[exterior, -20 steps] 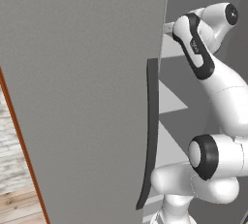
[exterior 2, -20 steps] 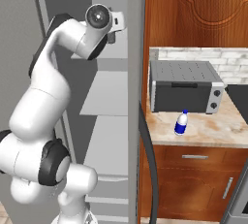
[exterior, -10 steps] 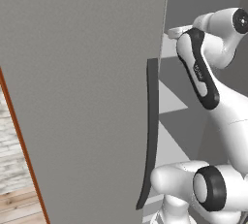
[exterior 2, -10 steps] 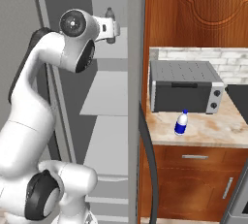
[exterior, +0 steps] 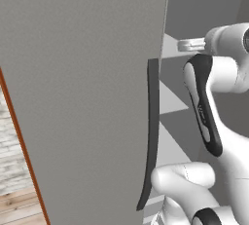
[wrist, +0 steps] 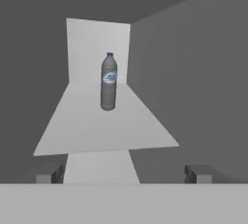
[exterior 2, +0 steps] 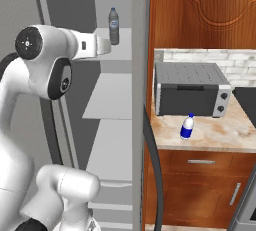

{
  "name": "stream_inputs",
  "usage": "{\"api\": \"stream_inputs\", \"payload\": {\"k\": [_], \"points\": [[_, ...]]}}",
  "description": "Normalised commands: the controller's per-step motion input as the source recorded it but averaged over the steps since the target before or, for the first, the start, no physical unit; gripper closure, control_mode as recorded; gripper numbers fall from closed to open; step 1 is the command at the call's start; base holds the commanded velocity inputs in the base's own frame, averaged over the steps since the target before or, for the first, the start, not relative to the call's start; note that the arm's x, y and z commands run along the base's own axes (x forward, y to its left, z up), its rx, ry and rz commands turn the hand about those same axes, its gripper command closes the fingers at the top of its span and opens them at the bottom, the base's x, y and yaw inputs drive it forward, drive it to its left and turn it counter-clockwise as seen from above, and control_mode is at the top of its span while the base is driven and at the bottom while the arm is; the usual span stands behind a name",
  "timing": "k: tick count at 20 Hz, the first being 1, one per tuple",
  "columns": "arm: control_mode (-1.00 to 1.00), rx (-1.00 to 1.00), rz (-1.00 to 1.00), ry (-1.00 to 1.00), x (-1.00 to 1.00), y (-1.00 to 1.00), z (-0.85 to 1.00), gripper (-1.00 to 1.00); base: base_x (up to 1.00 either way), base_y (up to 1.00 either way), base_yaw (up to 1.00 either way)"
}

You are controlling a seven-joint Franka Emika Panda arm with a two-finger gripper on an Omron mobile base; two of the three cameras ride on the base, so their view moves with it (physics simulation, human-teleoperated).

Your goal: Take the bottled waters from the counter and place them in the freezer to freeze. Close the freezer door after placing the bottles.

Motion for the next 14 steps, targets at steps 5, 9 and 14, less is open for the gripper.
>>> {"api": "stream_inputs", "payload": {"k": [5, 9, 14], "points": [[-1.0, 0.01, -0.12, 0.0, -0.87, 0.0, 0.02, -1.0, 0.0, 0.0, 0.0], [-1.0, 0.02, -0.07, 0.01, -0.71, 0.0, 0.04, -1.0, 0.0, 0.0, 0.0], [-1.0, 0.05, 0.0, 0.08, -0.43, 0.01, 0.0, -1.0, 0.0, 0.0, 0.0]]}}
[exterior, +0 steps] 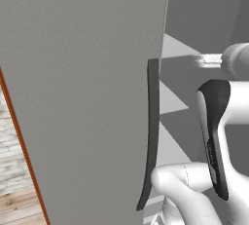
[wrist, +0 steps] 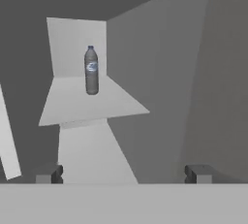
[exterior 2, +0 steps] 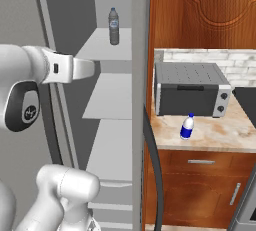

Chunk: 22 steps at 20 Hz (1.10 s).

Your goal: Take the bottled waters from the counter and place them in the freezer to freeze. Close the freezer door after placing the bottles.

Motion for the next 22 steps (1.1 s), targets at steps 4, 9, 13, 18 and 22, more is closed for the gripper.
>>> {"api": "stream_inputs", "payload": {"k": [4, 9, 13, 18, 22], "points": [[-1.0, 0.09, 0.0, 0.23, -0.12, 0.06, 0.0, -1.0, 0.0, 0.0, 0.0], [-1.0, 0.03, 0.0, 0.28, -0.08, 0.1, 0.0, -1.0, 0.0, 0.0, 0.0], [-1.0, 0.0, 0.0, 0.26, -0.19, 0.1, -0.05, -1.0, 0.0, 0.0, 0.0], [-1.0, 0.09, 0.0, 0.07, -0.34, 0.01, -0.21, -1.0, 0.0, 0.0, 0.0], [-1.0, 0.09, 0.0, 0.0, -0.32, 0.0, -0.28, -1.0, 0.0, 0.0, 0.0]]}}
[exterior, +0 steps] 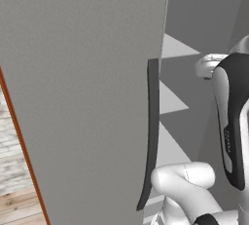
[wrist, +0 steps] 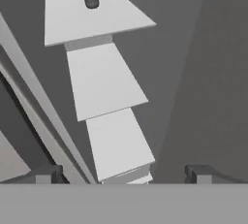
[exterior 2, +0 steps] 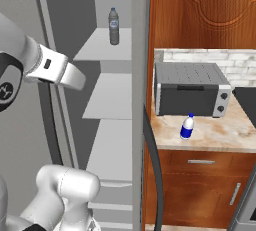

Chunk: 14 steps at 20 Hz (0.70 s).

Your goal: Take the bottled waters from the counter and place them in the freezer to freeze. Close the freezer door after placing the bottles.

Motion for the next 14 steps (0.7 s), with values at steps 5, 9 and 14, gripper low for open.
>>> {"api": "stream_inputs", "payload": {"k": [5, 9, 14], "points": [[-1.0, 0.04, 0.0, 0.01, -0.14, 0.08, -0.36, -1.0, 0.0, 0.0, 0.0], [-1.0, 0.0, 0.0, 0.01, -0.02, 0.11, -0.35, -1.0, 0.0, 0.0, 0.0], [-1.0, 0.0, 0.0, 0.06, 0.0, 0.1, -0.4, -1.0, 0.0, 0.0, 0.0]]}}
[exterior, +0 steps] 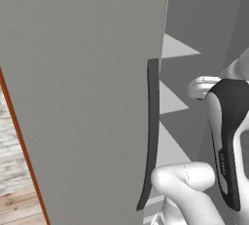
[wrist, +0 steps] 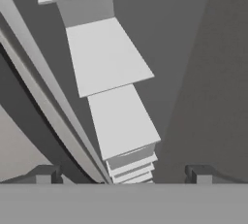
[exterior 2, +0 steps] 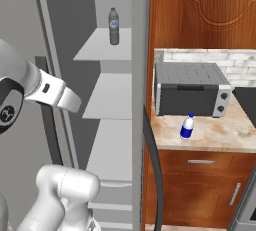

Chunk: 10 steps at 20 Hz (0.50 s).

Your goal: Take the bottled waters from the counter and place them in the freezer to freeze. Close the freezer door after placing the bottles.

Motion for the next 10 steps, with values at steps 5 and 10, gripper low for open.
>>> {"api": "stream_inputs", "payload": {"k": [5, 10], "points": [[-1.0, 0.02, 0.01, 0.02, -0.01, 0.0, -0.37, -1.0, 0.0, 0.0, 0.0], [-1.0, 0.02, 0.01, 0.0, -0.02, 0.0, -0.39, -1.0, 0.0, 0.0, 0.0]]}}
